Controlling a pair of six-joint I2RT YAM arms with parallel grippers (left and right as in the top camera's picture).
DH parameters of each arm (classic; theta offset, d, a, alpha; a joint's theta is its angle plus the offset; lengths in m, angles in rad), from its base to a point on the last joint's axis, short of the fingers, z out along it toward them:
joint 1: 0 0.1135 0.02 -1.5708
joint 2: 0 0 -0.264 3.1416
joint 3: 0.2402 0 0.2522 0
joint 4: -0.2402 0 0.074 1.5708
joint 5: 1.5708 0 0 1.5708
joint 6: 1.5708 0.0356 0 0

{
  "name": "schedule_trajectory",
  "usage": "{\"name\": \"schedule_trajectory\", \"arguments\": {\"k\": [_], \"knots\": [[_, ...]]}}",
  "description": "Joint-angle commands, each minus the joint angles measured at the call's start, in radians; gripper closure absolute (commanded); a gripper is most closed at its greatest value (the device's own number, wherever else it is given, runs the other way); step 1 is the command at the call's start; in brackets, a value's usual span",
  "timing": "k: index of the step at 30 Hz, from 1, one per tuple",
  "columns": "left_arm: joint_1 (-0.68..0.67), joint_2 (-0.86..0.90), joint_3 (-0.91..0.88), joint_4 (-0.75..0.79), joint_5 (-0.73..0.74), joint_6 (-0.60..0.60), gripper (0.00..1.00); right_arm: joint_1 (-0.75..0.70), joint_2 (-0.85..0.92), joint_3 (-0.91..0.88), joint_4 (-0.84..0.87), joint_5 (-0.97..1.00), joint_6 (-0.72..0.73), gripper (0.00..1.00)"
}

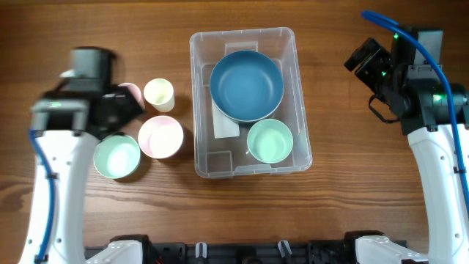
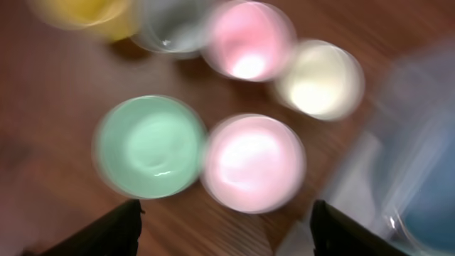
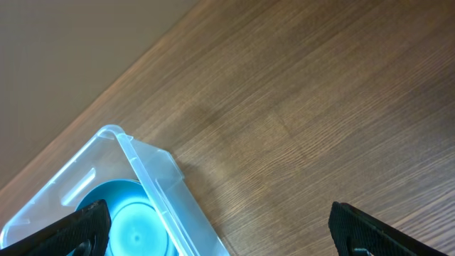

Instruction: Pack container

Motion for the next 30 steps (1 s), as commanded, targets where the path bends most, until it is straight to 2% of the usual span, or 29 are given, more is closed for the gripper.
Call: {"name": "schedule_trajectory", "arguments": {"k": [1, 4, 6, 11, 15, 17, 20, 21, 24, 30], "knots": [[0.330, 0.035, -0.078, 0.000, 0.103, -0.078, 0.23, -0.002, 0.000, 0.008, 0.000, 0.018, 0.013, 0.00], [0.469, 0.061, -0.224, 0.081, 0.143, -0.078, 0.23, -0.002, 0.000, 0.008, 0.000, 0.018, 0.013, 0.00], [0.520, 0.076, -0.336, 0.144, 0.193, -0.073, 0.28, -0.002, 0.000, 0.008, 0.000, 0.018, 0.013, 0.00], [0.528, 0.091, -0.531, 0.320, 0.212, -0.071, 0.34, -0.002, 0.000, 0.008, 0.000, 0.018, 0.013, 0.00], [0.528, 0.093, -0.635, 0.418, 0.204, -0.075, 0.53, -0.002, 0.000, 0.008, 0.000, 0.018, 0.013, 0.00], [0.528, 0.093, -0.650, 0.423, 0.183, -0.079, 0.59, -0.002, 0.000, 0.008, 0.000, 0.018, 0.013, 0.00], [0.528, 0.093, -0.654, 0.420, 0.175, -0.079, 0.82, -0.002, 0.000, 0.008, 0.000, 0.018, 0.013, 0.01], [0.531, 0.093, -0.654, 0.420, 0.175, -0.080, 0.95, -0.002, 0.000, 0.008, 0.000, 0.018, 0.013, 0.01], [0.568, 0.072, -0.643, 0.386, 0.175, -0.094, 0.96, -0.002, 0.000, 0.008, 0.000, 0.018, 0.013, 0.00], [0.619, -0.101, -0.493, 0.213, 0.179, -0.067, 0.96, -0.002, 0.000, 0.008, 0.000, 0.018, 0.013, 0.00]]}}
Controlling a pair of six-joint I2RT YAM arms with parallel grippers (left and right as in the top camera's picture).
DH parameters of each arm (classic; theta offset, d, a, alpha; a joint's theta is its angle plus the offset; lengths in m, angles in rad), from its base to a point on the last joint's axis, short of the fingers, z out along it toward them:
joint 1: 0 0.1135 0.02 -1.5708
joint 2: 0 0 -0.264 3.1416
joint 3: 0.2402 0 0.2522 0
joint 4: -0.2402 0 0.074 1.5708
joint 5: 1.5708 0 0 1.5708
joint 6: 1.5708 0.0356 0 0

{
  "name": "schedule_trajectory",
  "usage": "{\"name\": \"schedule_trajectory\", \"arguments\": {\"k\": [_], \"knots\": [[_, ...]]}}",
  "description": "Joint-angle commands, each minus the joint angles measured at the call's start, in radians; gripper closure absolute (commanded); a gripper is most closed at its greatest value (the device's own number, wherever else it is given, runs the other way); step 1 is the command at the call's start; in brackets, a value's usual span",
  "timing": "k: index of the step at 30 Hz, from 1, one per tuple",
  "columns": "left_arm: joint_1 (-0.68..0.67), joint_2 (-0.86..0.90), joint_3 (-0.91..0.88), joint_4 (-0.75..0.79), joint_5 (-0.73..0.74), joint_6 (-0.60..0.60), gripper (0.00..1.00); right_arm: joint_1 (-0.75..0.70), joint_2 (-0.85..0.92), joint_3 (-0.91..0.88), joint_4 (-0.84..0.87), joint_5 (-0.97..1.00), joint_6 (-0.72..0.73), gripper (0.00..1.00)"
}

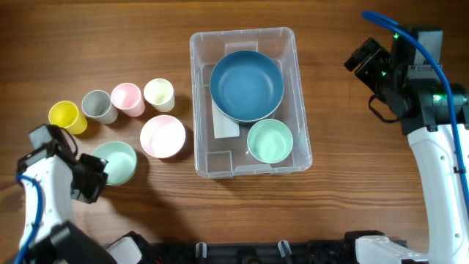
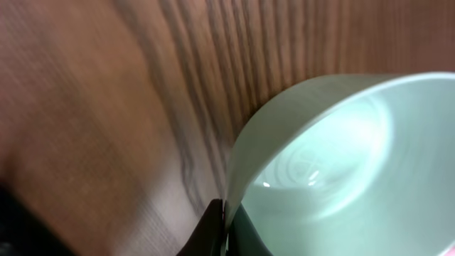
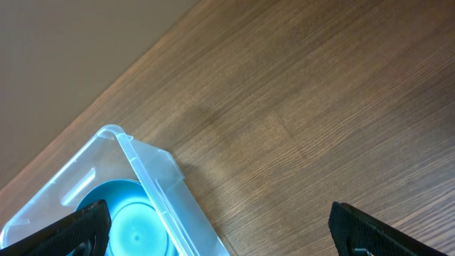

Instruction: Pack container

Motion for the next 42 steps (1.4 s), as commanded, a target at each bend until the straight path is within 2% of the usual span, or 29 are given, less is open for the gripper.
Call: {"name": "schedule_trajectory", "arguments": {"k": [1, 4, 6, 8, 14, 18, 20, 24, 27, 28, 30, 32, 34, 38, 40, 42], "knots": [[0.006, -0.142, 0.128, -0.067, 0.000, 0.012, 0.96, -0.002, 0.000, 0.008, 0.000, 0.018, 0.014, 0.00], [-0.037, -0.227, 0.197, -0.090, 0.108, 0.066, 0.96, -0.002, 0.000, 0.008, -0.001, 0.018, 0.013, 0.00], [-0.153, -0.288, 0.229, -0.034, 0.249, 0.103, 0.96, -0.002, 0.000, 0.008, -0.001, 0.018, 0.013, 0.00], [-0.291, -0.306, 0.230, 0.065, 0.313, 0.118, 0.96, -0.002, 0.000, 0.008, -0.001, 0.018, 0.013, 0.00], [-0.803, -0.219, 0.230, 0.351, 0.289, 0.232, 0.96, -0.002, 0.004, 0.008, 0.000, 0.018, 0.013, 0.00], [-1.044, -0.101, 0.230, 0.433, 0.169, 0.297, 0.96, -0.002, 0.005, 0.008, 0.000, 0.018, 0.014, 0.01], [-1.119, -0.019, 0.230, 0.447, 0.140, 0.305, 0.96, -0.002, 0.005, 0.008, -0.001, 0.018, 0.014, 0.00], [-1.179, 0.121, 0.230, 0.480, 0.135, 0.305, 0.96, -0.002, 0.005, 0.008, 0.000, 0.018, 0.013, 0.00], [-1.202, 0.180, 0.230, 0.507, 0.135, 0.304, 0.92, -0.002, 0.005, 0.008, 0.000, 0.018, 0.013, 0.00], [-1.207, 0.185, 0.230, 0.509, 0.139, 0.301, 0.86, -0.002, 0.005, 0.008, 0.000, 0.018, 0.013, 0.00], [-1.207, 0.177, 0.242, 0.503, 0.147, 0.296, 0.66, -0.002, 0.006, 0.008, 0.000, 0.018, 0.014, 0.00], [-1.207, 0.160, 0.278, 0.473, 0.146, 0.297, 0.60, -0.002, 0.006, 0.008, 0.000, 0.018, 0.013, 0.01], [-1.197, 0.125, 0.357, 0.394, 0.126, 0.293, 0.53, -0.002, 0.006, 0.008, 0.000, 0.018, 0.014, 0.00], [-1.104, 0.045, 0.500, 0.149, -0.051, 0.180, 0.48, -0.002, 0.006, 0.008, -0.001, 0.018, 0.013, 0.00], [-1.011, 0.001, 0.510, 0.027, -0.140, 0.123, 0.44, -0.002, 0.006, 0.008, -0.001, 0.018, 0.013, 0.00], [-0.903, -0.018, 0.510, -0.061, -0.157, 0.092, 0.43, -0.002, 0.006, 0.008, -0.001, 0.018, 0.013, 0.00]]}}
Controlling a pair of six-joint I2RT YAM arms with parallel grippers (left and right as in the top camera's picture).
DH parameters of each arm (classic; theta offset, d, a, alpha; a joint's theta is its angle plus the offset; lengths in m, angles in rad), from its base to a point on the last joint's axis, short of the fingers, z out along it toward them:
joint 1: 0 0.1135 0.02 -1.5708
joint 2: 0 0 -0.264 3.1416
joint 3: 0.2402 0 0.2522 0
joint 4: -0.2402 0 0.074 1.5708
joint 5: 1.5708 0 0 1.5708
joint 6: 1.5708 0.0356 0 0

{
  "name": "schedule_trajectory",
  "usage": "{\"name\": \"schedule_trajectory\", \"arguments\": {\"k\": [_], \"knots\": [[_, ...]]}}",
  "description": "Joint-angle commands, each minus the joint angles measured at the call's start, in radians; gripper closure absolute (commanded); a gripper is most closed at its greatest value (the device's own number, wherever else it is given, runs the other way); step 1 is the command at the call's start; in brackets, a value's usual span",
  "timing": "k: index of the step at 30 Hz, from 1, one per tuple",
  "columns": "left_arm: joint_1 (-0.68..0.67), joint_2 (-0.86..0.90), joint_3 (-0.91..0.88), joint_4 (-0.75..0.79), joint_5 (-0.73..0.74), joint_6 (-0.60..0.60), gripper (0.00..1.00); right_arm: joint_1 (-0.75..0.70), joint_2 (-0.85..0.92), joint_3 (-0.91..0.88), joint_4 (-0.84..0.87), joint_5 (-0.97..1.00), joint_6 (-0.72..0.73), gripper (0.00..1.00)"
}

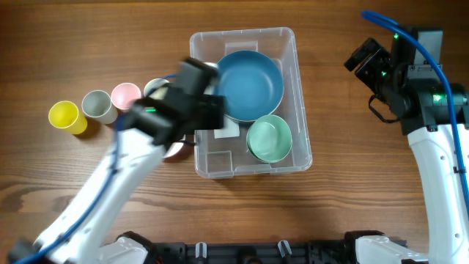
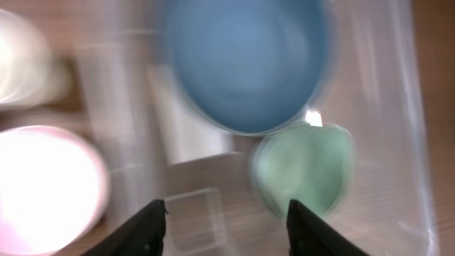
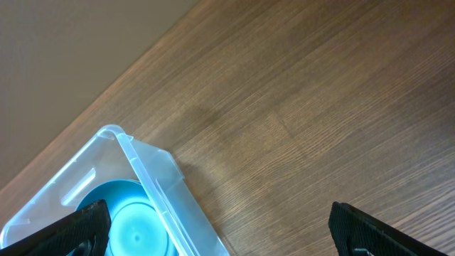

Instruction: Pack container

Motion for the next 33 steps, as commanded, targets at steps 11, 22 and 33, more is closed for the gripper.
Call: {"name": "schedule_trajectory", "arguments": {"k": [11, 22, 33], "knots": [[0.548, -0.018, -0.323, -0.062, 0.039, -0.127, 0.42, -0.002, 0.006, 0.008, 0.000, 0.018, 0.013, 0.00], [0.548, -0.011, -0.520, 0.224, 0.065, -0.103, 0.43, -0.002, 0.006, 0.008, 0.000, 0.018, 0.013, 0.00], [0.548, 0.075, -0.571, 0.312, 0.069, -0.095, 0.80, -0.002, 0.006, 0.008, 0.000, 0.018, 0.013, 0.00]]}}
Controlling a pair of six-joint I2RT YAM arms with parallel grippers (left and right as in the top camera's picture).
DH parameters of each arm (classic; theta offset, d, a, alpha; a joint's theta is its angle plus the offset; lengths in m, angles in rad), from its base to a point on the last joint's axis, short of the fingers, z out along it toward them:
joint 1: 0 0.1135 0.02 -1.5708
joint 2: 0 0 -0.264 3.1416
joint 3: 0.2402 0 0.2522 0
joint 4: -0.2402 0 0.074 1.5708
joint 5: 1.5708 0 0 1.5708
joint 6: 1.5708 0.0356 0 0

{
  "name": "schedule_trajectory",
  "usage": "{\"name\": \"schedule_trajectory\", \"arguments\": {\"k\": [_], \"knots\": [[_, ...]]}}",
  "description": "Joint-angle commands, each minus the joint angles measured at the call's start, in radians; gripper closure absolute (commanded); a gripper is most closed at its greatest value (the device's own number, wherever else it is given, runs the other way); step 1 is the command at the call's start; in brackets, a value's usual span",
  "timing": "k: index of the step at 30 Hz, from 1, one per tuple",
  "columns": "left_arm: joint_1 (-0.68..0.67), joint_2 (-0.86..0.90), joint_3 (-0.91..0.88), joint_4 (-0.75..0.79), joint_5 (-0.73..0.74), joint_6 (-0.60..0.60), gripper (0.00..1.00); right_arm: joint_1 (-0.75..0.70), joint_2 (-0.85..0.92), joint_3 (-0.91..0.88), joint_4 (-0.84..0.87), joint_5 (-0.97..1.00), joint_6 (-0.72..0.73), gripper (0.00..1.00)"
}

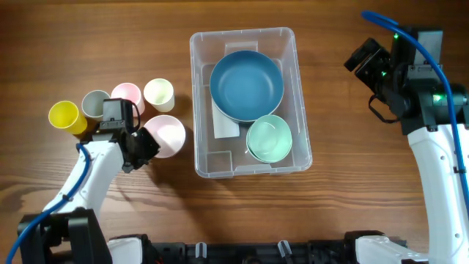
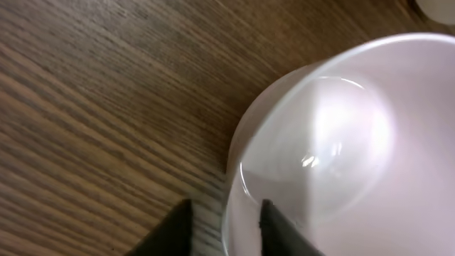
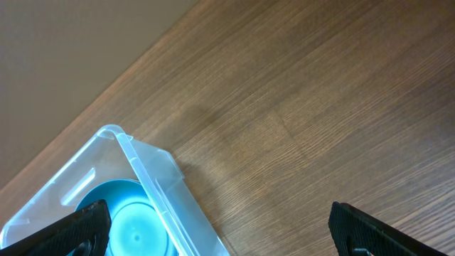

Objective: Pack container
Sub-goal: 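Carry the pink bowl into the bin onto the mint green bowl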

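Note:
A clear plastic container (image 1: 302, 103) stands mid-table with a big blue bowl (image 1: 246, 84) and a mint green bowl (image 1: 270, 139) showing a doubled rim, as if two are nested. On the table to its left sits a pink bowl (image 1: 165, 134). My left gripper (image 1: 141, 144) is low at that bowl's left edge; in the left wrist view its fingers (image 2: 178, 229) straddle the pink bowl's (image 2: 334, 142) rim with a small gap on each side, open. My right gripper (image 1: 364, 60) hangs open over bare wood right of the container (image 3: 153, 185).
Behind the pink bowl stand small cups in a row: yellow (image 1: 64, 116), grey (image 1: 95, 104), pink (image 1: 126, 94) and cream (image 1: 158, 94). A white card (image 1: 226, 128) lies on the container floor. The front left of the container floor holds nothing.
My left arm was over the container's left side; now it is back at the table's left, its fingers down around the pink bowl's rim. The green bowl in the container now shows a second rim.
A mint green bowl first stood on the table beside the pink bowl, my left gripper above them. Then the gripper was shut on that green bowl's rim. Later the arm was over the container and the table bowl was gone. Now it is at the pink bowl. The right arm stayed still.

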Motion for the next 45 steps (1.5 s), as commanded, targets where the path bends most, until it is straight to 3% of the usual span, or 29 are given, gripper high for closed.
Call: {"name": "schedule_trajectory", "arguments": {"k": [1, 3, 7, 11, 15, 18, 21, 25, 29, 33, 36, 39, 45], "knots": [[0.005, 0.014, -0.006, 0.025, 0.013, 0.006, 0.88, -0.002, 0.005, 0.008, 0.000, 0.018, 0.013, 0.00], [0.005, 0.010, 0.000, 0.024, 0.013, 0.006, 0.96, -0.002, 0.005, 0.008, 0.001, 0.018, 0.013, 0.00], [0.005, -0.049, 0.079, -0.107, 0.013, 0.012, 0.96, -0.002, 0.005, 0.008, 0.000, 0.018, 0.013, 0.00], [0.004, -0.195, 0.270, -0.306, 0.013, 0.040, 0.96, -0.002, 0.005, 0.008, 0.001, 0.018, 0.013, 0.00], [-0.008, -0.299, 0.397, -0.374, 0.035, 0.060, 0.96, -0.002, 0.005, 0.008, 0.001, 0.018, 0.013, 0.00], [-0.097, -0.354, 0.418, -0.338, 0.098, 0.058, 0.96, -0.002, 0.005, 0.008, 0.000, 0.018, 0.014, 0.00], [-0.269, -0.340, 0.417, -0.273, 0.105, 0.051, 0.96, -0.002, 0.005, 0.008, 0.000, 0.018, 0.013, 0.00], [-0.531, -0.230, 0.417, -0.175, -0.001, 0.050, 0.96, -0.002, 0.005, 0.008, 0.001, 0.018, 0.013, 0.00], [-0.673, -0.076, 0.417, -0.098, -0.011, 0.050, 0.96, -0.002, 0.005, 0.008, 0.001, 0.018, 0.013, 0.00], [-0.727, 0.044, 0.417, -0.016, -0.011, 0.050, 0.95, -0.002, 0.005, 0.008, 0.001, 0.018, 0.013, 0.00], [-0.734, 0.110, 0.417, 0.031, -0.011, 0.051, 0.87, -0.002, 0.005, 0.008, 0.001, 0.018, 0.013, 0.00], [-0.734, 0.116, 0.418, 0.041, -0.011, 0.051, 0.81, -0.002, 0.005, 0.008, 0.000, 0.018, 0.013, 0.00], [-0.734, 0.118, 0.418, 0.048, -0.012, 0.051, 0.78, -0.002, 0.005, 0.008, 0.001, 0.018, 0.013, 0.00]]}}
